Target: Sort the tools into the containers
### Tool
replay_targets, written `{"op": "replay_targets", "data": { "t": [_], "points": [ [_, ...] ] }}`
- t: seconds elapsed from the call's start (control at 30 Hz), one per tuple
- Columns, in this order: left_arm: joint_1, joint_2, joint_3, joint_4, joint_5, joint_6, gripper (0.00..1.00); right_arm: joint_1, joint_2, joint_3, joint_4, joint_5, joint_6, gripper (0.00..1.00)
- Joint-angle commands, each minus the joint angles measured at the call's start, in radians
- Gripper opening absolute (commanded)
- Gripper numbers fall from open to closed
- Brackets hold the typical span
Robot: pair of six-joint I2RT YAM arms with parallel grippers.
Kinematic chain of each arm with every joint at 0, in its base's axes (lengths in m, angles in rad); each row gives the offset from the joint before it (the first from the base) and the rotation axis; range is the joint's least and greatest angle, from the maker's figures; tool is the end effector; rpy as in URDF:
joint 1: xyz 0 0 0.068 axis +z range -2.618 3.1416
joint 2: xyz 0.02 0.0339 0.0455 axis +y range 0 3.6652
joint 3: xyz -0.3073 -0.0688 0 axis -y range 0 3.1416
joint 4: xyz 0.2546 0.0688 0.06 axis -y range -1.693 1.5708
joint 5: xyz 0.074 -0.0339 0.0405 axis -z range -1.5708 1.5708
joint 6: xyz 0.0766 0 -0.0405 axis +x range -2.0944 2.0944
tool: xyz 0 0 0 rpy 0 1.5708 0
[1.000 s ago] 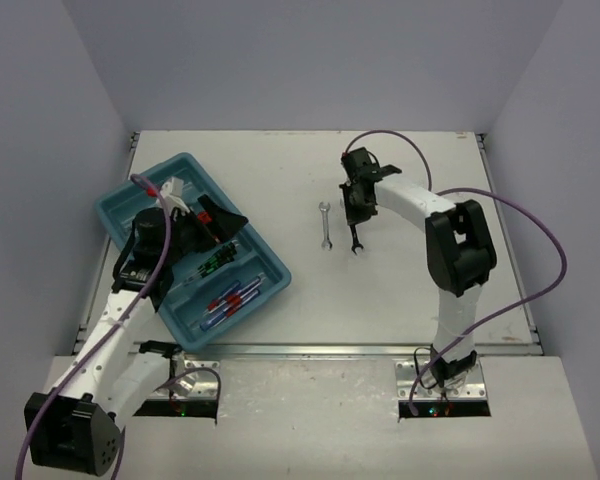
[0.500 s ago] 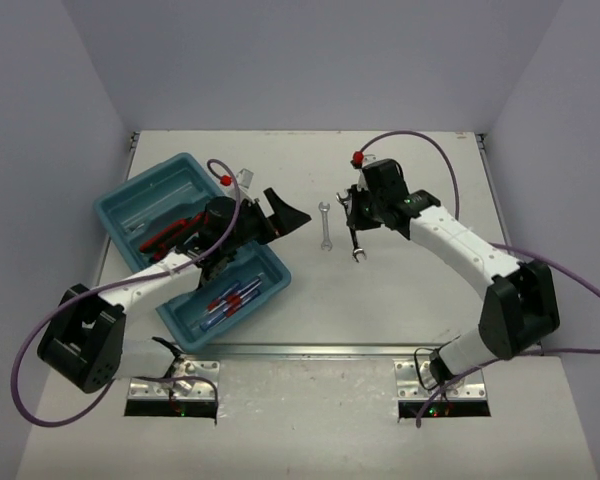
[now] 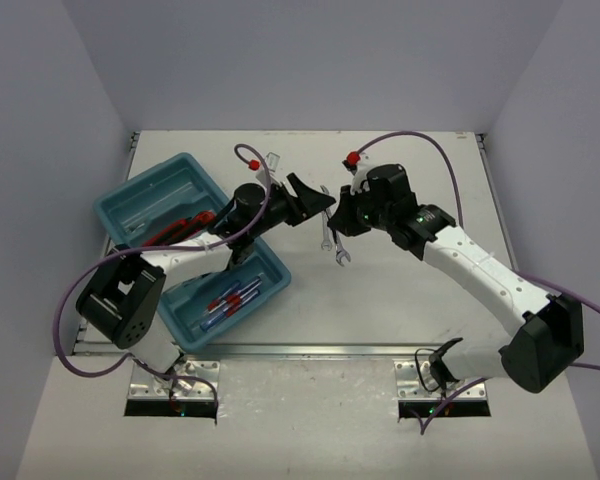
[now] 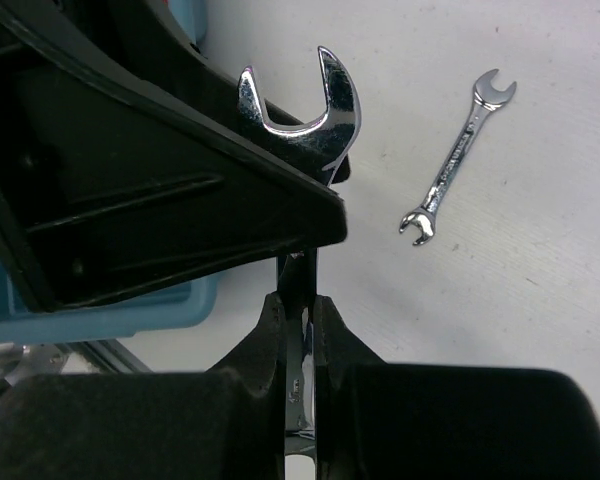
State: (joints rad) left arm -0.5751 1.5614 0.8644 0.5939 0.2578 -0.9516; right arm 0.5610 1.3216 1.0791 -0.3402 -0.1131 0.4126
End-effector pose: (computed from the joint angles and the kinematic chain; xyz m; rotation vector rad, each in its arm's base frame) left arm 0.3235 -0.2329 0.2881 -0.1338 1.8589 -1.3275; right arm 0.2758 0.1835 0.3258 -0.2330 2.2175 0.6730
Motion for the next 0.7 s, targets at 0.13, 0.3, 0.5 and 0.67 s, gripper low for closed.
{"op": "replay_targets", "data": {
  "t": [0.13, 0.3, 0.5, 0.67],
  "points": [
    [-0.042, 0.035, 0.06, 0.133, 0.052, -0.016, 0.0, 0.008, -0.036, 0.02, 0.093, -0.062, 0.022, 0.01],
    [0.014, -0.008, 0.089, -0.051, -0.051, 0.005, 0.0, 0.0, -0.072, -0.019, 0.052, 0.059, 0.028, 0.94],
    [0.302, -0.192, 0.061, -0.4, -0.493, -0.107, 0.0, -0.088, -0.218, -0.187, 0.004, 0.263, 0.065, 0.99],
    [0.542, -0.245, 0.042, -0.518, -0.77, -0.278, 0.0, -0.132, -0.256, -0.248, 0.002, 0.25, 0.03, 0.99]
  ]
}}
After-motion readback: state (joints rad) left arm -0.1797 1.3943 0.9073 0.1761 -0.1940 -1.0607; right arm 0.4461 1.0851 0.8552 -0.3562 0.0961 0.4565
